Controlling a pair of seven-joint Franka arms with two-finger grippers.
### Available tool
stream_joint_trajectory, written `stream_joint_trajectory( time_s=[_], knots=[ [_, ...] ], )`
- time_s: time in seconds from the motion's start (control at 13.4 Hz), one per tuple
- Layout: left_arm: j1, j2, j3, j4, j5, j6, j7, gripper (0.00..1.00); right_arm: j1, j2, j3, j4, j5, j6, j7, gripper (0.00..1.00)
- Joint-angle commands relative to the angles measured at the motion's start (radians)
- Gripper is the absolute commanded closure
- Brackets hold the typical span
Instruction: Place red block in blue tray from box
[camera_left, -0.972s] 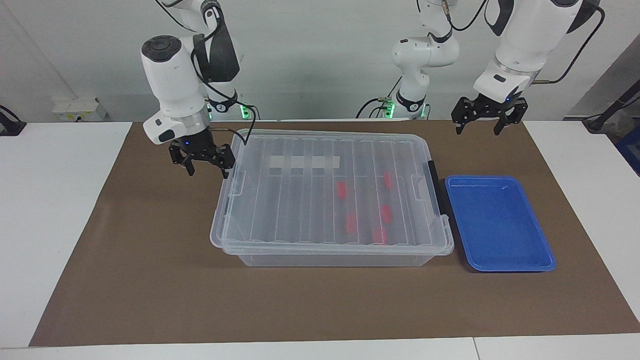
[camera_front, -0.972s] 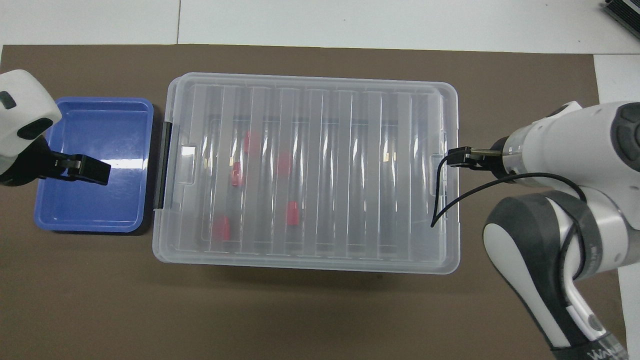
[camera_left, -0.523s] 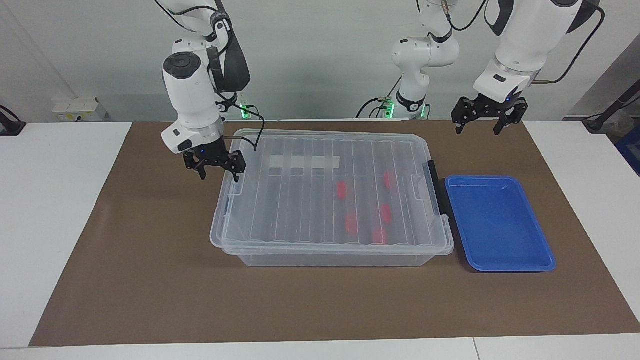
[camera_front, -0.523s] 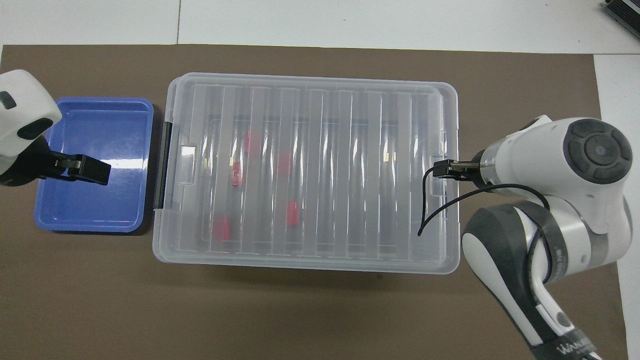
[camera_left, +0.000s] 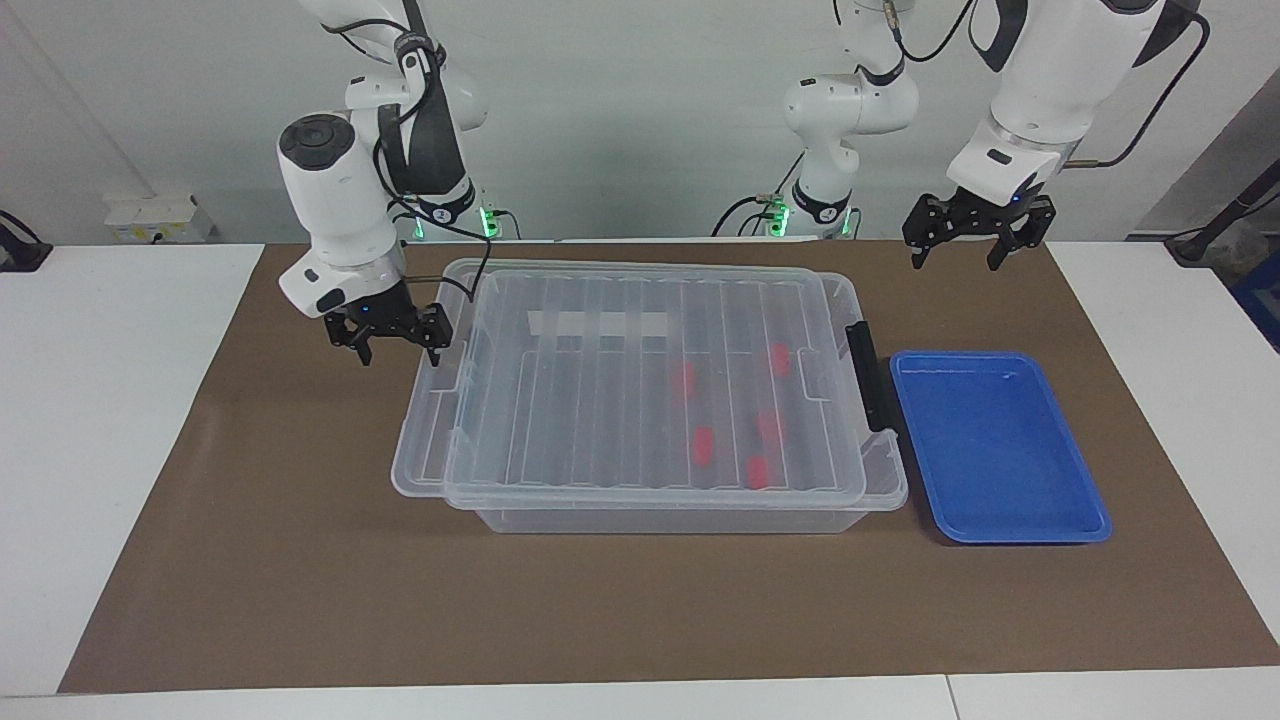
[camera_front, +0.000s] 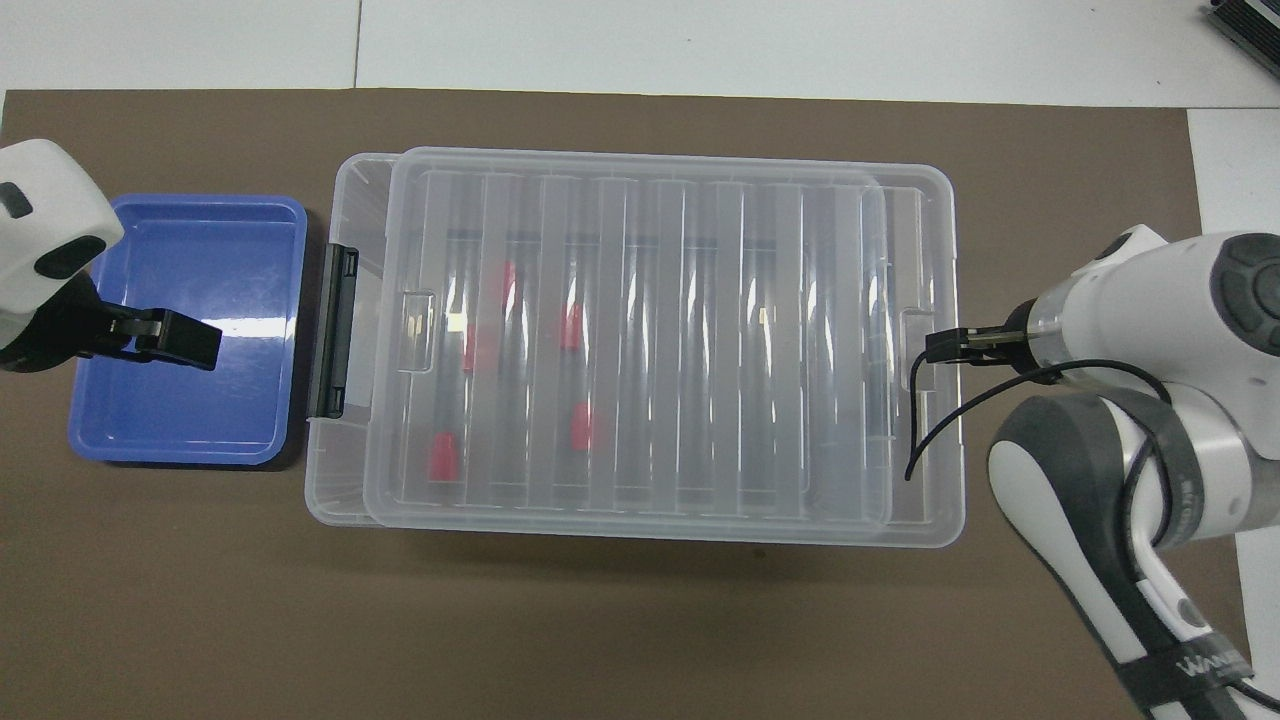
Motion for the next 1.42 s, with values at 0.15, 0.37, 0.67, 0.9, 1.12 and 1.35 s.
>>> stream_joint_trajectory(
  time_s=[0.15,0.37,0.67,0.9,1.12,1.35],
  knots=[
    [0.001,-0.025,0.008,-0.025,-0.013,0.006,0.009,0.00,-0.121,-0.022,0.006,-0.026,-0.013,0.007,-0.225,0.00],
    [0.001,-0.026,0.008,-0.025,-0.013,0.006,0.009,0.00,-0.186,-0.020,0.006,-0.024,-0.013,0.015,-0.343,0.00],
    [0.001,-0.025,0.008,-0.025,-0.013,0.006,0.009,0.00,-0.244,-0.008,0.006,-0.018,-0.013,0.049,-0.430,0.00],
    [0.001,-0.025,0.008,-0.025,-0.013,0.006,0.009,0.00,-0.249,-0.002,0.003,-0.013,-0.015,0.050,-0.431,0.00],
    [0.001,-0.026,0.008,-0.025,-0.013,0.006,0.009,0.00,-0.265,0.001,-0.001,-0.012,-0.016,0.052,-0.431,0.00],
    [0.001,-0.026,0.008,-0.025,-0.013,0.006,0.009,0.00,-0.276,0.001,0.000,-0.012,-0.027,0.052,-0.431,0.00]
  ],
)
